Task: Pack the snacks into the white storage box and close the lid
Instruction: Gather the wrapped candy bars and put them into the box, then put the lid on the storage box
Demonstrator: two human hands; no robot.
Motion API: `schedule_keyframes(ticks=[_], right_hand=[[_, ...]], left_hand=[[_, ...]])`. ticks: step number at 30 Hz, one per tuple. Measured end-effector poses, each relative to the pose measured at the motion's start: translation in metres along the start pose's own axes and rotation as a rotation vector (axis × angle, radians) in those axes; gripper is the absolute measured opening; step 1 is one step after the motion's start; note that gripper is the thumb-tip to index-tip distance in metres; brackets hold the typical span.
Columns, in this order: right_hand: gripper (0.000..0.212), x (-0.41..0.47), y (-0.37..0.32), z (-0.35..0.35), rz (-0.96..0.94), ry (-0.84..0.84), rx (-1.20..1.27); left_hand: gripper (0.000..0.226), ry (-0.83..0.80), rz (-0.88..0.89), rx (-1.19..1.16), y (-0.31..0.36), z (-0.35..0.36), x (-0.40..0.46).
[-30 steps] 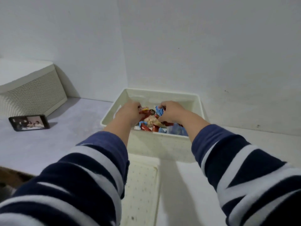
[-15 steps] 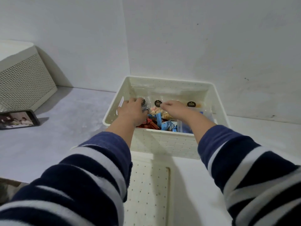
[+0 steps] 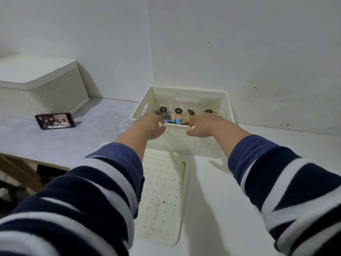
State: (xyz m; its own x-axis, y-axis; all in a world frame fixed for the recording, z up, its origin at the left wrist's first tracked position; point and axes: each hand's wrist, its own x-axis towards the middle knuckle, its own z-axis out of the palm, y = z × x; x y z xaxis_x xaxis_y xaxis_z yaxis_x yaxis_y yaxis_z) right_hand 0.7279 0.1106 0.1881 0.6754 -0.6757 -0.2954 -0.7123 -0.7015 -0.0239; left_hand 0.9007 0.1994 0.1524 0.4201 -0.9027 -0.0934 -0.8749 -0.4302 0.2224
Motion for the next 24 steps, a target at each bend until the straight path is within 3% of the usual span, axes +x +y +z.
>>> schedule_keyframes(ticks=[3, 14, 24], right_hand=[[0.049, -0.031, -0.007, 0.008, -0.01, 0.023, -0.028], [0.06, -0.072, -0.046, 0.11, 0.004, -0.174, 0.168], [0.074, -0.055, -0.095, 0.205, 0.366, -0.156, 0.572]], left_hand=[[0.035, -0.024, -0.067, -0.068, -0.016, 0.004, -0.036], [0.039, -0.114, -0.277, -0.044, -0.107, 0.046, -0.128], [0.064, -0.153, -0.36, -0.051, -0.214, 0.091, -0.121]])
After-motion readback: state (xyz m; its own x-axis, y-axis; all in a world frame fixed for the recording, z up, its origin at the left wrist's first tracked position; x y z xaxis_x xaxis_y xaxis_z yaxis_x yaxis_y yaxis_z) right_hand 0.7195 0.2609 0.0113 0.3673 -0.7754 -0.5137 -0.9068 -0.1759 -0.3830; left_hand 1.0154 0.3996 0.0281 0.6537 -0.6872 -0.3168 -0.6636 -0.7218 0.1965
